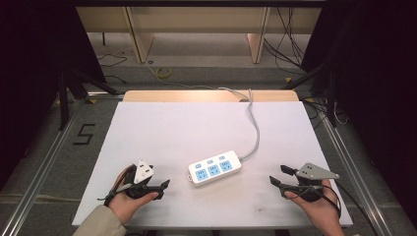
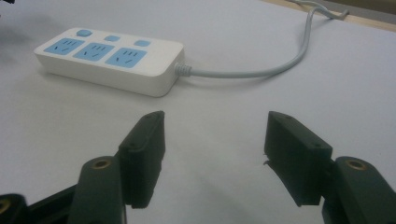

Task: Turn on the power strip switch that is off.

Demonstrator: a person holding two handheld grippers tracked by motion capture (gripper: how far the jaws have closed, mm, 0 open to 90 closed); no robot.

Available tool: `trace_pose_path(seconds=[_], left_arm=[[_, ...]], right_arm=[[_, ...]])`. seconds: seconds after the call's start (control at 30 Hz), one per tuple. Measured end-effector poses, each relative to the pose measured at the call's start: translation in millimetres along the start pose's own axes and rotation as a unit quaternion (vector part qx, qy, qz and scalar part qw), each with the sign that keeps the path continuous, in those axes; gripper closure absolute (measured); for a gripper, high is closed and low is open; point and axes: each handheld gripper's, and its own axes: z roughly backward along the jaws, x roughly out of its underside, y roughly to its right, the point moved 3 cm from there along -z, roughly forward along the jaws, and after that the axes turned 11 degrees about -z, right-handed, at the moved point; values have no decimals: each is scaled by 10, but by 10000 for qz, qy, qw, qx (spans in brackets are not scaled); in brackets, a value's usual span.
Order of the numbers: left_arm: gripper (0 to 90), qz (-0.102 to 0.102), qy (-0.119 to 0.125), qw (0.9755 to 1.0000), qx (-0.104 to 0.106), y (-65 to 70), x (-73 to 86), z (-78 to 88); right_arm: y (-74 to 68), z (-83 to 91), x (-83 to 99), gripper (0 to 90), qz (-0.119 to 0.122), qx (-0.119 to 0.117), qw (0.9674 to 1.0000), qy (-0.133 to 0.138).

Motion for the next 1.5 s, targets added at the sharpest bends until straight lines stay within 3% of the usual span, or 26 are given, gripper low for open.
trace_pose_path(seconds=[0.23, 0.43, 0.6, 1.5], left_arm=[[237, -9, -27, 10000, -15, 8, -11, -5], [238, -22, -107, 9999, -42, 1, 5, -8], [238, 25, -112, 9999, -70, -5, 10, -16], [233, -17, -167, 9998, -89, 11, 7, -40]], right_arm=[[-48, 7, 5, 575, 204, -93, 9996, -148], [-110, 1, 0, 810, 511, -158, 9980, -351], [-162, -6, 1, 898, 669, -149, 9966, -460], [-243, -36, -83, 900, 588, -283, 9942, -855]])
